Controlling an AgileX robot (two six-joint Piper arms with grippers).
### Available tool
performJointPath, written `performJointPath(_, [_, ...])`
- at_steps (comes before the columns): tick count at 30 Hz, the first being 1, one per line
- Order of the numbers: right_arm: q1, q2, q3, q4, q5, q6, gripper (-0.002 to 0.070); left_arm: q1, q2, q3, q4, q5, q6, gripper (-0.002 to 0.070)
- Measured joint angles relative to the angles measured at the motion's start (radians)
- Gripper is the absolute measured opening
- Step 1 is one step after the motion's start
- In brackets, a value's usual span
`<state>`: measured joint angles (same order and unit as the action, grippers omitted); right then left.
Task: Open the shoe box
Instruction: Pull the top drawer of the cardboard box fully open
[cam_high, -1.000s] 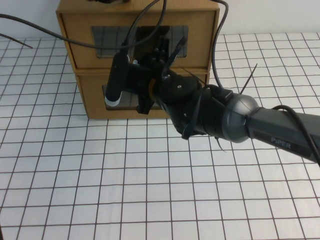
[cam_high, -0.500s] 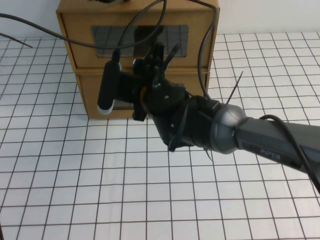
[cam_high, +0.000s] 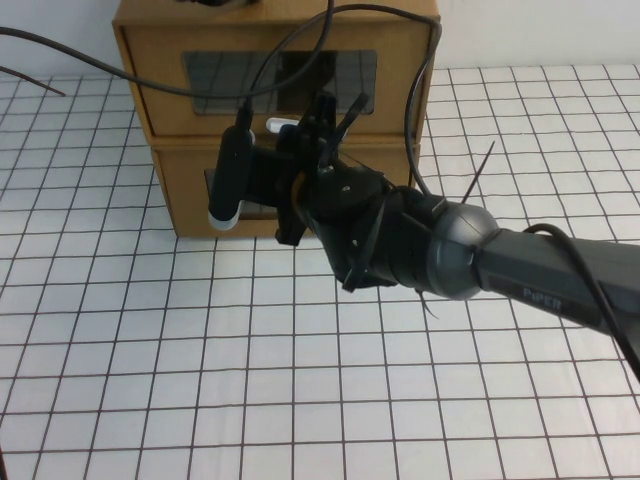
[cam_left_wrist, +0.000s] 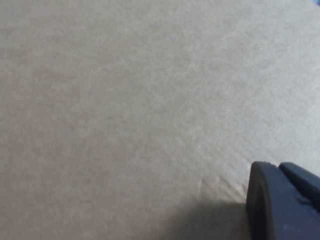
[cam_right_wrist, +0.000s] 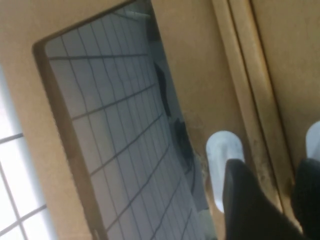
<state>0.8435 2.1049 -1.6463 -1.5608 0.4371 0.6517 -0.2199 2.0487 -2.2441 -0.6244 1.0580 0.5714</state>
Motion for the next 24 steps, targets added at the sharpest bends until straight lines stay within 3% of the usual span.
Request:
performJointPath(12, [0.002, -0.040, 0.009, 0.083, 0.017, 0.002, 0.0186, 0.000, -0.002, -0.001, 0.008, 0.002, 0.000, -0.0003])
performJointPath(24, [-0.006, -0.065, 0.004, 0.028, -0.008, 0.002, 0.0162, 0.000, -0.002, -0.001, 0.012, 0.011, 0.000, -0.0003])
